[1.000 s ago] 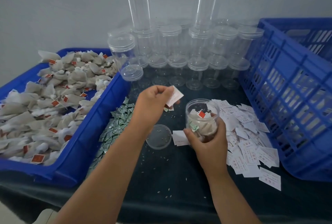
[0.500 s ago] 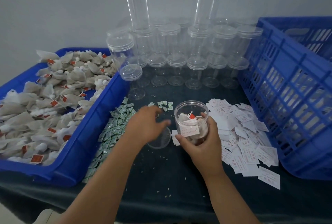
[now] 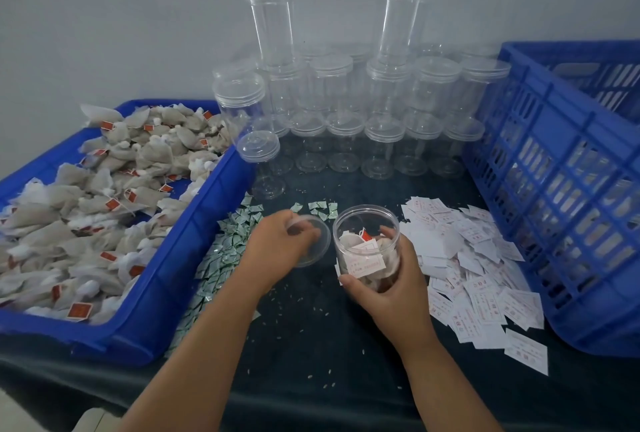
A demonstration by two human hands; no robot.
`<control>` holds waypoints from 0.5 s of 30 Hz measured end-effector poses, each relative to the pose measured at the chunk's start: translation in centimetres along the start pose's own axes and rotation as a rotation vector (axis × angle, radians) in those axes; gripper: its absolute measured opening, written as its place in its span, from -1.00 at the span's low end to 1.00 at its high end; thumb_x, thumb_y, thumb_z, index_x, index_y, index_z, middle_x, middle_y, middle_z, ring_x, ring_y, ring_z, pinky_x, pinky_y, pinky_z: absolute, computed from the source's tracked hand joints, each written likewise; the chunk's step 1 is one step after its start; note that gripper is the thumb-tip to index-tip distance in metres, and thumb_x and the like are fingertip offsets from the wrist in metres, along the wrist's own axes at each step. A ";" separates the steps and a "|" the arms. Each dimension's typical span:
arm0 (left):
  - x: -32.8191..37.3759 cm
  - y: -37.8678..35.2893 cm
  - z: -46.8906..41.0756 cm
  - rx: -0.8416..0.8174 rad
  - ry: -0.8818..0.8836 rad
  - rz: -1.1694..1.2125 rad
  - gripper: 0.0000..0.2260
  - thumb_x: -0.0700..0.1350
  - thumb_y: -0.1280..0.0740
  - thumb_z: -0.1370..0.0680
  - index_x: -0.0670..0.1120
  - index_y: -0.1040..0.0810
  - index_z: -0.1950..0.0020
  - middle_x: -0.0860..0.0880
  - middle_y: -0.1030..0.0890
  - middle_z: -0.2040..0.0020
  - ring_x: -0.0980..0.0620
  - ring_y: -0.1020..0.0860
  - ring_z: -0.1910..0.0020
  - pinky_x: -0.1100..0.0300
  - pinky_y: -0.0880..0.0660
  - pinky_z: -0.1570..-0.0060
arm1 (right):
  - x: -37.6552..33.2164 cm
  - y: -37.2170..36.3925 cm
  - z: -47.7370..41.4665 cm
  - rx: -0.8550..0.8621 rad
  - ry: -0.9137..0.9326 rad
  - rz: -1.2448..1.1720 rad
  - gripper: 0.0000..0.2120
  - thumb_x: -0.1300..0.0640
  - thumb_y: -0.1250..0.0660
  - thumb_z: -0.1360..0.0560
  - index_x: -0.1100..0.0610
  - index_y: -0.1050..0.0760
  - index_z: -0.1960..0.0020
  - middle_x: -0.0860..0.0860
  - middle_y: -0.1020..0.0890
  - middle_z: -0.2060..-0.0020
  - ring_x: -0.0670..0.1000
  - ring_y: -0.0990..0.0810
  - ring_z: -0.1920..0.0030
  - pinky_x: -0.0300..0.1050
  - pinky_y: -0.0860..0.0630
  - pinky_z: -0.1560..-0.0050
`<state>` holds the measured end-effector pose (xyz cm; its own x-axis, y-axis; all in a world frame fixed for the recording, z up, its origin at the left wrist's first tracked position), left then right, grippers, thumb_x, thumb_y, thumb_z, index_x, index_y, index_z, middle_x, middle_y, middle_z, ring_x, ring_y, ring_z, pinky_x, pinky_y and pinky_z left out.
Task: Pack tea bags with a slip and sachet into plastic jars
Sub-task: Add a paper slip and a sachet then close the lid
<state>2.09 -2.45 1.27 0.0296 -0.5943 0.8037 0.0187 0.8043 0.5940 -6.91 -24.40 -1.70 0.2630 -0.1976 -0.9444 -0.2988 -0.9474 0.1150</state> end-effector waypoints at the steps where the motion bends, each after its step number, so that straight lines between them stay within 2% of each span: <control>1: 0.1 -0.2 0.0 -0.041 0.019 0.100 -0.92 0.02 -0.46 -0.57 0.04 -0.64 0.05 0.07 -0.72 0.15 0.04 -0.71 0.13 0.07 -0.66 0.09 | 0.0 -0.1 0.0 -0.014 0.003 0.009 -0.21 -0.20 -0.71 -0.27 -0.32 -0.42 -0.41 -0.10 -0.68 -0.27 0.02 -0.67 -0.31 0.24 -0.63 -0.31; 2: 0.2 -0.8 0.2 -0.109 0.042 0.219 -0.95 -0.02 -0.42 -0.62 0.04 -0.65 -0.05 0.09 -0.74 0.08 0.03 -0.74 0.07 0.04 -0.68 0.01 | -0.1 -0.2 0.0 -0.027 0.005 0.016 -0.21 -0.20 -0.71 -0.27 -0.32 -0.42 -0.41 -0.11 -0.68 -0.27 0.01 -0.67 -0.31 0.23 -0.63 -0.31; 5: 0.8 -2.7 1.1 -0.321 0.137 0.620 -0.76 -0.17 -0.34 -0.67 0.03 -0.59 -0.32 -0.04 -0.75 -0.14 -0.11 -0.74 -0.10 -0.15 -0.65 -0.15 | -0.2 -0.7 0.1 -0.063 0.006 0.034 -0.23 -0.19 -0.71 -0.28 -0.37 -0.42 -0.38 -0.16 -0.67 -0.28 -0.03 -0.66 -0.32 0.18 -0.64 -0.29; 7: 1.1 -3.6 1.9 -0.446 0.214 0.901 -0.64 -0.23 -0.33 -0.66 0.06 -0.55 -0.42 -0.16 -0.70 -0.24 -0.22 -0.70 -0.18 -0.20 -0.64 -0.14 | -0.3 -1.0 0.0 -0.087 0.005 0.041 -0.23 -0.19 -0.71 -0.28 -0.38 -0.42 -0.38 -0.18 -0.66 -0.29 -0.06 -0.66 -0.33 0.13 -0.64 -0.29; 9: 1.5 -4.3 2.8 -0.560 0.262 1.064 -0.63 -0.17 -0.35 -0.66 0.12 -0.56 -0.44 -0.22 -0.65 -0.32 -0.28 -0.65 -0.25 -0.23 -0.60 -0.21 | 0.0 -1.2 -0.1 -0.103 -0.013 0.041 -0.25 -0.18 -0.71 -0.28 -0.37 -0.43 -0.36 -0.18 -0.67 -0.29 -0.07 -0.66 -0.32 0.08 -0.63 -0.29; 11: 1.6 -4.6 3.3 -0.597 0.273 1.089 -0.68 0.01 -0.39 -0.65 0.16 -0.58 -0.41 -0.22 -0.62 -0.36 -0.28 -0.60 -0.32 -0.22 -0.55 -0.31 | 0.0 -1.2 -0.2 -0.113 -0.017 0.063 -0.27 -0.20 -0.70 -0.27 -0.39 -0.43 -0.33 -0.23 -0.66 -0.27 -0.14 -0.65 -0.29 -0.12 -0.61 -0.25; 12: 1.5 -4.4 3.2 -0.562 0.267 1.064 -0.69 0.11 -0.39 -0.62 0.17 -0.61 -0.37 -0.21 -0.63 -0.35 -0.25 -0.60 -0.33 -0.20 -0.56 -0.31 | -0.2 -1.3 -0.2 -0.120 -0.010 0.093 -0.27 -0.22 -0.70 -0.26 -0.41 -0.42 -0.33 -0.28 -0.65 -0.26 -0.19 -0.64 -0.29 -0.25 -0.57 -0.21; 13: 1.5 -4.0 2.9 -0.500 0.248 1.004 -0.69 0.18 -0.36 -0.61 0.18 -0.62 -0.34 -0.18 -0.65 -0.33 -0.20 -0.63 -0.31 -0.18 -0.58 -0.27 | -0.3 -1.4 -0.2 -0.131 -0.001 0.126 -0.25 -0.24 -0.70 -0.25 -0.41 -0.41 -0.33 -0.31 -0.64 -0.26 -0.22 -0.63 -0.29 -0.32 -0.55 -0.18; 15: 1.7 -2.4 2.1 -0.327 0.150 0.777 -0.71 0.26 -0.23 -0.66 0.25 -0.62 -0.28 -0.04 -0.69 -0.28 -0.12 -0.66 -0.27 -0.13 -0.62 -0.19 | -0.4 -1.9 -0.1 -0.162 0.012 0.159 -0.24 -0.26 -0.70 -0.24 -0.37 -0.41 -0.34 -0.31 -0.63 -0.26 -0.21 -0.62 -0.29 -0.33 -0.53 -0.16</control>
<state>-0.01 -5.36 1.29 0.2850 0.1143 0.9517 0.2253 0.9570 -0.1825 -6.36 -22.53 -1.50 0.2358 -0.3493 -0.9068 -0.1865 -0.9321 0.3105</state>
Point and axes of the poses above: each hand's wrist, its own z-axis away from the middle knuckle, its own y-axis out of the back of the hand, x = y × z, the point moved 10 cm from there along -z, towards the middle knuckle
